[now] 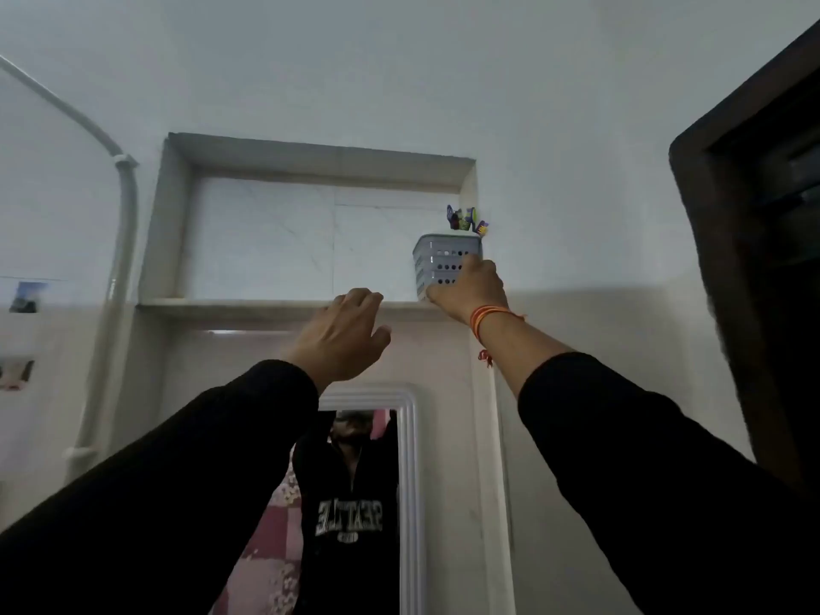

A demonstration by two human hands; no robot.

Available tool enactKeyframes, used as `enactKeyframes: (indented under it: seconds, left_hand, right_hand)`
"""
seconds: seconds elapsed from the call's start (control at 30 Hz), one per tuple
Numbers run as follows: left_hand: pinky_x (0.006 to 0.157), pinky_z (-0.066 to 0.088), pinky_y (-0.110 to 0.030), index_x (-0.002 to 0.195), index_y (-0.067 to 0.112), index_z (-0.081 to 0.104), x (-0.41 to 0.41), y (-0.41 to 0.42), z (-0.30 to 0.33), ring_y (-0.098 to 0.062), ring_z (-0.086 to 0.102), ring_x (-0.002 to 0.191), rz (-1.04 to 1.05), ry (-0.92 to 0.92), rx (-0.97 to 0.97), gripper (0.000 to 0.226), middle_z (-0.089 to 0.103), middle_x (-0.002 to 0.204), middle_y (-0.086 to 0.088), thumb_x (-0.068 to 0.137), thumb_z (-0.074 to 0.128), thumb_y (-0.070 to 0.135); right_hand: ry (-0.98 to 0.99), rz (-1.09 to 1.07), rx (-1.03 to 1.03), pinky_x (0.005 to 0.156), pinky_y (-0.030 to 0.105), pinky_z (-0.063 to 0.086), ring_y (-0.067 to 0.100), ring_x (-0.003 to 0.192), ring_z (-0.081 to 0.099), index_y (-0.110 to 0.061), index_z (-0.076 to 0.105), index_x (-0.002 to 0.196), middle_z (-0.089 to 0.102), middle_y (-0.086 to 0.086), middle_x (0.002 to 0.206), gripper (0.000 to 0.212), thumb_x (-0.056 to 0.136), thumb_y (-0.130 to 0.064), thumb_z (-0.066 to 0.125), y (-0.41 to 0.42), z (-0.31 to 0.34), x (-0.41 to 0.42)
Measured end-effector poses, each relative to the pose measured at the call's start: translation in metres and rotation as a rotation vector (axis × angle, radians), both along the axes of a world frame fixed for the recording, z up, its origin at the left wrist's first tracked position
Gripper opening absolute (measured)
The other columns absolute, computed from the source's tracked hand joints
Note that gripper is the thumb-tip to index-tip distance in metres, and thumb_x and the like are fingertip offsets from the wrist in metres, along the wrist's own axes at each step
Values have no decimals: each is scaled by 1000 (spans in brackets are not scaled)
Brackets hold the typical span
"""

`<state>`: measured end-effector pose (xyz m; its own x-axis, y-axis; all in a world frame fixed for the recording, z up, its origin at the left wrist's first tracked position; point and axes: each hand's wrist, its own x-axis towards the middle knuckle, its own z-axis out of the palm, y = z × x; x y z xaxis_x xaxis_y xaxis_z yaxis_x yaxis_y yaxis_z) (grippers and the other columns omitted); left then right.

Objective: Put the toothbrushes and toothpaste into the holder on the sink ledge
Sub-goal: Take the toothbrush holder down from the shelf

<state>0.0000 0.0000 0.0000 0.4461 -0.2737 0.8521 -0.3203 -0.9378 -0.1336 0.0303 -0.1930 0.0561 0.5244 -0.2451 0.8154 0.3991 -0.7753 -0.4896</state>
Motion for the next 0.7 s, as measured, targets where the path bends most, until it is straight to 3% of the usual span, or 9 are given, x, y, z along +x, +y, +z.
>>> enactKeyframes:
  seconds: [0.17, 0.37, 0.47, 0.63, 0.7]
  left_hand:
    - [113, 36, -44, 151, 11, 36, 56, -16, 16, -30, 36, 145, 50, 56, 41, 62, 34, 160, -9, 100, 45, 45]
    - [115, 34, -41, 148, 10, 42, 97, -16, 15, -28, 29, 147, 54, 11, 49, 62, 32, 160, -6, 99, 48, 47]
    - [119, 31, -40, 153, 12, 36, 106, -9, 13, -27, 24, 150, -4, -25, 60, 66, 29, 161, -5, 97, 52, 45]
    - [121, 29, -38, 158, 17, 26, 111, 4, 15, -22, 16, 153, -21, -13, 135, 74, 20, 165, -1, 95, 55, 45]
    - [121, 30, -38, 158, 17, 26, 111, 7, 16, -21, 15, 153, -41, 4, 143, 76, 19, 165, 0, 94, 56, 44]
  right_hand:
    - [107, -50, 37, 103, 43, 48, 35, 128, 49, -12, 27, 151, 39, 18, 143, 93, 79, -49, 73, -3, 20, 57]
    - [30, -174, 123, 97, 47, 54, 37, 121, 51, -7, 27, 148, 39, 22, 137, 105, 70, -52, 80, 9, 32, 98]
    - [-6, -217, 178, 93, 46, 53, 36, 118, 52, -5, 24, 149, 39, 21, 136, 118, 62, -57, 85, 17, 36, 106]
    - [-3, -152, 237, 105, 54, 47, 39, 131, 49, -7, 9, 158, 42, 21, 147, 142, 52, -64, 86, 21, 46, 114]
    - [-1, -120, 254, 104, 50, 49, 36, 130, 50, -5, 14, 156, 42, 18, 146, 141, 51, -66, 86, 18, 47, 108]
